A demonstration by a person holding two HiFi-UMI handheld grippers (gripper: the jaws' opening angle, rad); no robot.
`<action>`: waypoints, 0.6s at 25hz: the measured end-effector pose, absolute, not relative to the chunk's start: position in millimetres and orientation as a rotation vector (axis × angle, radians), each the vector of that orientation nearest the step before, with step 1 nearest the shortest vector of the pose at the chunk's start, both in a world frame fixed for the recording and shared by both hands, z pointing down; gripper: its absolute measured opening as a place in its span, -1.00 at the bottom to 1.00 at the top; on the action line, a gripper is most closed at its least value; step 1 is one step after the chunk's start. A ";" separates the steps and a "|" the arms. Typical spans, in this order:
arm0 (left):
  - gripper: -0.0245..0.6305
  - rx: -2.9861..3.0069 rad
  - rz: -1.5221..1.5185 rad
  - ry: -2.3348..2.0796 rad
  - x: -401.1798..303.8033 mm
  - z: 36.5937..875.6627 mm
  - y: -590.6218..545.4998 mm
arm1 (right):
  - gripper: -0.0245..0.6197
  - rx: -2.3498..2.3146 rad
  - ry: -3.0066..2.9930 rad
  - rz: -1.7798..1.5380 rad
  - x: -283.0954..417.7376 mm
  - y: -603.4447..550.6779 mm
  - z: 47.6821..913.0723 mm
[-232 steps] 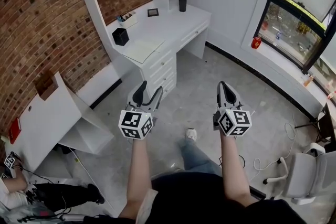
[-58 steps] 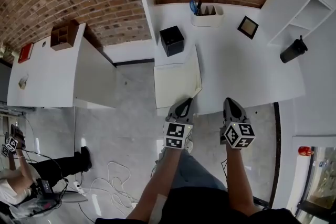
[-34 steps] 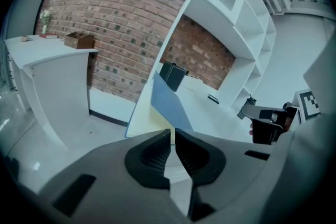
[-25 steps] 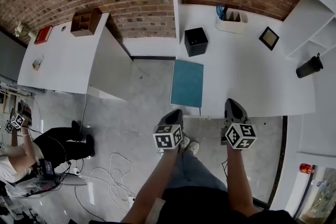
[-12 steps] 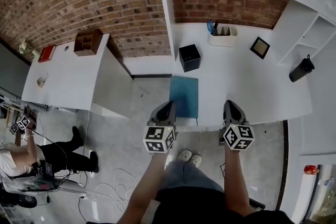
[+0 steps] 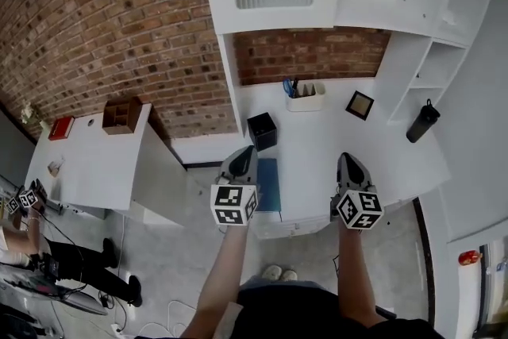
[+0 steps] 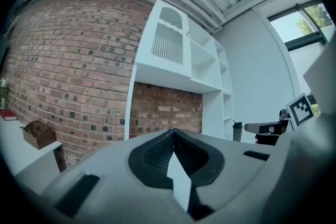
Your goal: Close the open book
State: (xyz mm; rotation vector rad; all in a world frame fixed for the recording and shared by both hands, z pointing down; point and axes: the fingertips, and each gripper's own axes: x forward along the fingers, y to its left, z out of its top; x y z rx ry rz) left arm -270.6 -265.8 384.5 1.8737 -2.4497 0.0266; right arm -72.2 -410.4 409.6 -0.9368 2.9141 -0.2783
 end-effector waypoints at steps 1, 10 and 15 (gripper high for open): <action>-0.90 1.883 0.027 -2.453 -269.0 379.8 -270.3 | -0.93 -0.942 2.905 -0.260 -69.2 -413.2 403.2; -0.90 1.945 0.072 -2.443 -260.5 366.9 -288.0 | -0.93 -0.997 2.871 -0.185 -52.6 -420.0 383.6; -0.90 1.942 0.087 -2.432 -262.1 372.3 -287.7 | -0.93 -1.014 2.888 -0.173 -51.1 -417.4 387.8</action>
